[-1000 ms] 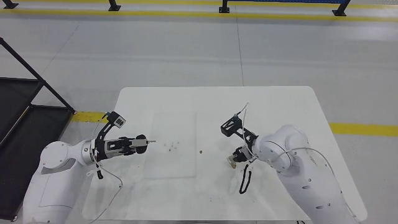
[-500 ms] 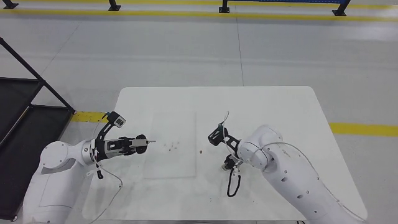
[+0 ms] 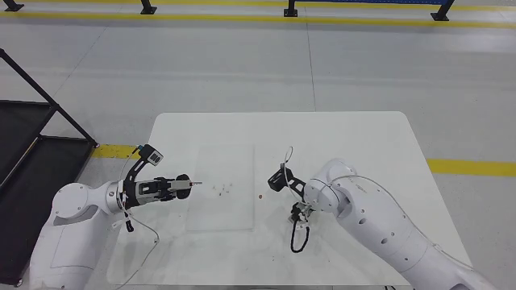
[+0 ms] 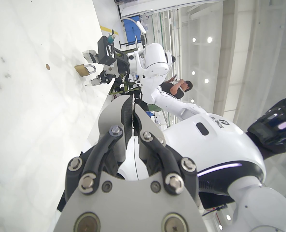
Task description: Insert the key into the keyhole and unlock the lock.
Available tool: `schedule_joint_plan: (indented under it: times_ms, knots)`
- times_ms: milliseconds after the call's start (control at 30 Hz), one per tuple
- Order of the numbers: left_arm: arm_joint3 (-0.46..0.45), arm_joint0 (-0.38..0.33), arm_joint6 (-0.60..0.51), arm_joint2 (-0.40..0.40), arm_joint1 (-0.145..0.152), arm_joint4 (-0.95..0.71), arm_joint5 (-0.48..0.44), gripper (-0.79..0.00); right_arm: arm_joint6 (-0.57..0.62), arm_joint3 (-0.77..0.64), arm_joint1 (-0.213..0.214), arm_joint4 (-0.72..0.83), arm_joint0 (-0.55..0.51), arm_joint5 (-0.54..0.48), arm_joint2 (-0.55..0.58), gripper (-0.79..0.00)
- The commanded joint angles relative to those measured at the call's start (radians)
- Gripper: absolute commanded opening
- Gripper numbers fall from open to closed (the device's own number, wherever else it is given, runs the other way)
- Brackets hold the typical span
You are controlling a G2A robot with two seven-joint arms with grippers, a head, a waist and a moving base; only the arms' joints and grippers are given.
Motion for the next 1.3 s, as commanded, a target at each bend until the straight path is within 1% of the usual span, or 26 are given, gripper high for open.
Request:
schedule_joint_plan:
  times_ms: [0,167,200,333,367,400,433,633,733,833,933,1067,1167,1267]
  knots:
    - [0.0,0.0,0.0,0.0,0.0,0.0,0.0,-0.785,0.0,0.003,0.005,0.014,0.008,0.008,-0.009,-0.453]
    - [0.0,0.0,0.0,0.0,0.0,0.0,0.0,-0.785,0.0,0.014,0.015,0.043,0.028,0.022,-0.031,-0.505]
    - [0.0,0.0,0.0,0.0,0.0,0.0,0.0,-0.785,0.0,0.016,0.017,0.048,0.033,0.024,-0.036,-0.529]
    - [0.0,0.0,0.0,0.0,0.0,0.0,0.0,-0.785,0.0,0.023,0.021,0.069,0.048,0.034,-0.049,-0.674]
    - [0.0,0.0,0.0,0.0,0.0,0.0,0.0,-0.785,0.0,0.024,0.021,0.073,0.051,0.037,-0.051,-0.699]
    - [0.0,0.0,0.0,0.0,0.0,0.0,0.0,-0.785,0.0,0.025,0.022,0.078,0.053,0.04,-0.053,-0.767]
    - [0.0,0.0,0.0,0.0,0.0,0.0,0.0,-0.785,0.0,0.025,0.023,0.086,0.055,0.042,-0.053,-0.785]
    - [0.0,0.0,0.0,0.0,0.0,0.0,0.0,-0.785,-0.013,0.034,0.026,0.146,0.052,0.063,-0.017,-0.785]
    - [0.0,0.0,0.0,0.0,0.0,0.0,0.0,-0.785,-0.065,0.038,0.034,0.218,0.033,0.086,0.047,-0.785]
    - [0.0,0.0,0.0,0.0,0.0,0.0,0.0,-0.785,-0.132,0.033,0.05,0.319,-0.006,0.076,0.137,-0.785]
    - [0.0,0.0,0.0,0.0,0.0,0.0,0.0,-0.785,-0.2,0.039,0.07,0.45,-0.065,0.016,0.243,-0.785]
    - [0.0,0.0,0.0,0.0,0.0,0.0,0.0,-0.785,-0.292,0.062,0.092,0.612,-0.149,-0.093,0.365,-0.785]
    - [0.0,0.0,0.0,0.0,0.0,0.0,0.0,-0.785,-0.328,0.089,0.102,0.745,-0.202,-0.177,0.431,-0.785]
    - [0.0,0.0,0.0,0.0,0.0,0.0,0.0,-0.785,-0.335,0.127,0.106,0.878,-0.234,-0.231,0.468,-0.785]
